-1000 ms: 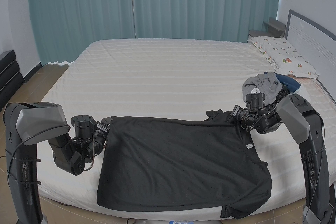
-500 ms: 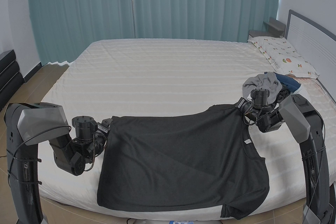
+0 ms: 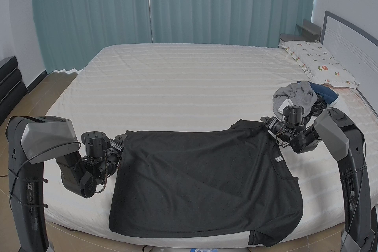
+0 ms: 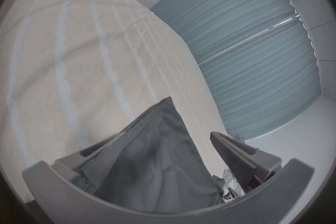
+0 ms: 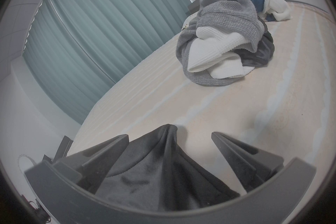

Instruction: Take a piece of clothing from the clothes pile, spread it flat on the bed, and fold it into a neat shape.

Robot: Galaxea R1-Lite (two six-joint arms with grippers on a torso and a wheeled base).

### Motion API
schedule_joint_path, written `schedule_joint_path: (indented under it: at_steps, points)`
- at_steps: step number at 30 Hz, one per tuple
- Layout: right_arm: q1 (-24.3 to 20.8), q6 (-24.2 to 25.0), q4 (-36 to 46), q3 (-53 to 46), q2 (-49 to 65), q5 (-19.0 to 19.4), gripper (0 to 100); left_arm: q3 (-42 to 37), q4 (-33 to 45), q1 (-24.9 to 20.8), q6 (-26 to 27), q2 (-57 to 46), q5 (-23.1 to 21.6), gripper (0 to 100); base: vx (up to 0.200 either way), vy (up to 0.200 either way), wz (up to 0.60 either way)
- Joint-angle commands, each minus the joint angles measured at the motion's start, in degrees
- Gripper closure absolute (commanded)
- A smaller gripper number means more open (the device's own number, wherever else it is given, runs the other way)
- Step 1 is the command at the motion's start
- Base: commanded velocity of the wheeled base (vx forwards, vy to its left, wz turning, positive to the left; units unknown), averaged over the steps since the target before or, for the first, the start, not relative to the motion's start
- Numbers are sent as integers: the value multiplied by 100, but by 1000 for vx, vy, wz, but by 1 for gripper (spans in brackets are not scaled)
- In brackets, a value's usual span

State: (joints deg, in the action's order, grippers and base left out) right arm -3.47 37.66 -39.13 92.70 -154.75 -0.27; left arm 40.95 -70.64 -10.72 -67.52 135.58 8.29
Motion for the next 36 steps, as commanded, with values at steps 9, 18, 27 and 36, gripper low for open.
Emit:
schedule_joint_path:
  at_steps: [9, 18, 27, 36]
  points:
    - [488, -250, -103, -1500, 762, 1222, 0, -8, -2, -1, 2, 38, 6, 0, 0, 0, 0]
    - [470, -338, -200, -1737, 595, 1424, 0, -8, -2, -1, 2, 38, 6, 0, 0, 0, 0]
    - [532, -285, -209, -1729, 595, 1372, 100, -8, -2, -1, -6, 38, -3, 0, 0, 0, 0]
    - [734, -241, -218, -1694, 762, 1363, 100, -8, -2, 8, -6, 38, -3, 0, 0, 0, 0]
